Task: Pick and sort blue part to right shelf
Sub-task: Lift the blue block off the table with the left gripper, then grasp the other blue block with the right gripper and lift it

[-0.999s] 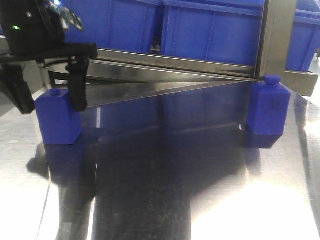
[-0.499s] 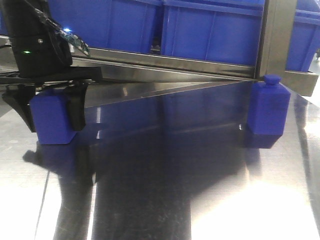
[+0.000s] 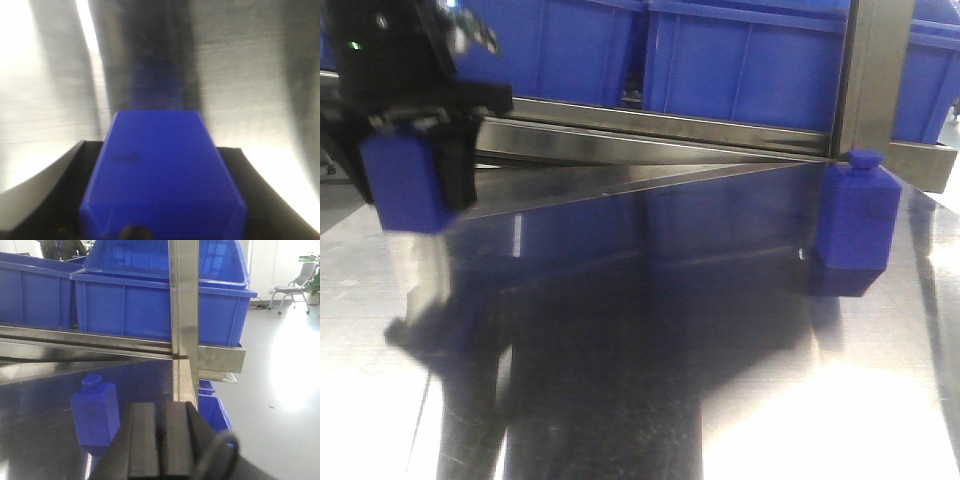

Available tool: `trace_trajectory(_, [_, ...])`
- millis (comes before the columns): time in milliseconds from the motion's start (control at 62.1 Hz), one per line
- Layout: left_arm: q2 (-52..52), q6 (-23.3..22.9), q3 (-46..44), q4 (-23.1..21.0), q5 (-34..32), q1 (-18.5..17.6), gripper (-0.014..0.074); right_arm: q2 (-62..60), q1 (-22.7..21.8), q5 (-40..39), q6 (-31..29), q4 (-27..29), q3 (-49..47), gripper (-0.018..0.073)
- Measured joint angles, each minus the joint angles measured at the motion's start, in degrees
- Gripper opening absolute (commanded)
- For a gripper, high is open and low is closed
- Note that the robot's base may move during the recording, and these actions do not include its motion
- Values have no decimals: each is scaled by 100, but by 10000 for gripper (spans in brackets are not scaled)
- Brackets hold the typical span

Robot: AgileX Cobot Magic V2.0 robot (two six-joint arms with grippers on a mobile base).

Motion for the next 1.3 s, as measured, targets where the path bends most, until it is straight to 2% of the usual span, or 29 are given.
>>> trace_trajectory(113, [-784,-2,229,521,-49,-309,294,0,0,0,0,0,0,37])
trace_trajectory(290, [-2138,-10,1001,650,-747,-579,294,0,0,0,0,0,0,37])
trace_trajectory(596, [-5107,-24,3140,786,-2478,-604,294,0,0,11,0,0,0,37])
trace_trajectory(757, [-6687,-26,4245,956,-3362,-604,294,0,0,270,0,0,-354,37])
trace_trajectory(1031, [-9078,-26,5560,1038,-4034,-604,294,223,0,1119,0,0,-1616,47])
trace_trajectory(1112, [-9459,-26,5694,1045,-4156,-604,294,594,26,1336,0,11,-2156,116])
trace_trajectory(1160, [-9614,-26,5746,1060,-4182,-604,294,890,123,1493,0,49,-2498,195])
trace_trajectory(1305, [-9724,-26,5799,1125,-4209,-604,294,1934,587,2005,0,302,-3539,529])
